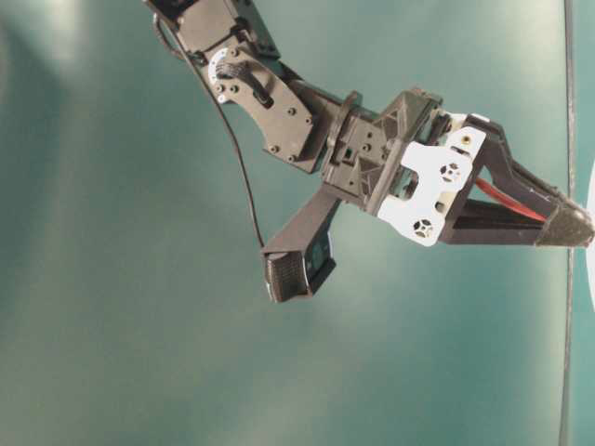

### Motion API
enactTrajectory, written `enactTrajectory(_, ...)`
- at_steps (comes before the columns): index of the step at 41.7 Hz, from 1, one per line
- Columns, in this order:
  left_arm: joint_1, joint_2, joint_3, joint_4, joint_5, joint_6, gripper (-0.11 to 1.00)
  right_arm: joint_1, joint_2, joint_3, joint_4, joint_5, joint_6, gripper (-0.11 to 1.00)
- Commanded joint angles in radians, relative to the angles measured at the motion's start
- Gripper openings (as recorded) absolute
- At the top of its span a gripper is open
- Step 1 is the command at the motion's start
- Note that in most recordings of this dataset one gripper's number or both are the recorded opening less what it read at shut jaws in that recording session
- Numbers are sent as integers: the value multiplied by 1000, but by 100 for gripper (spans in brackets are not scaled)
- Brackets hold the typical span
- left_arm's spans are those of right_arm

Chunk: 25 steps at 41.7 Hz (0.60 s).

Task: Scoop the yellow hexagonal prism block from the bowl with a spoon using the right arm.

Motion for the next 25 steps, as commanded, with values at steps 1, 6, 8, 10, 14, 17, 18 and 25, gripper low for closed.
enactTrajectory(1, 2, 5, -17, 2, -5, -2, 0, 3, -25, -8, 0, -14, 2, 25)
enactTrajectory(6, 2, 5, -17, 2, -5, -2, 0, 3, -34, 2, -2, -35, 2, 25)
enactTrajectory(8, 2, 6, -17, 2, -5, -2, 0, 3, -38, 8, -2, -44, 2, 25)
enactTrajectory(10, 2, 5, -17, 2, -6, -2, 0, 3, -43, 12, -2, -51, 2, 25)
enactTrajectory(14, 2, 5, -17, 2, -5, -2, 0, 3, -52, 29, 0, -71, 3, 25)
enactTrajectory(17, 2, 5, -17, 2, -6, -2, 0, 6, -60, 43, -2, -91, 3, 25)
enactTrajectory(18, 3, 6, -17, 2, -5, -2, 0, 8, -63, 51, -2, -101, 3, 25)
enactTrajectory(25, 2, 5, -17, 2, -5, -2, 0, 17, -83, 83, -2, -158, 5, 25)
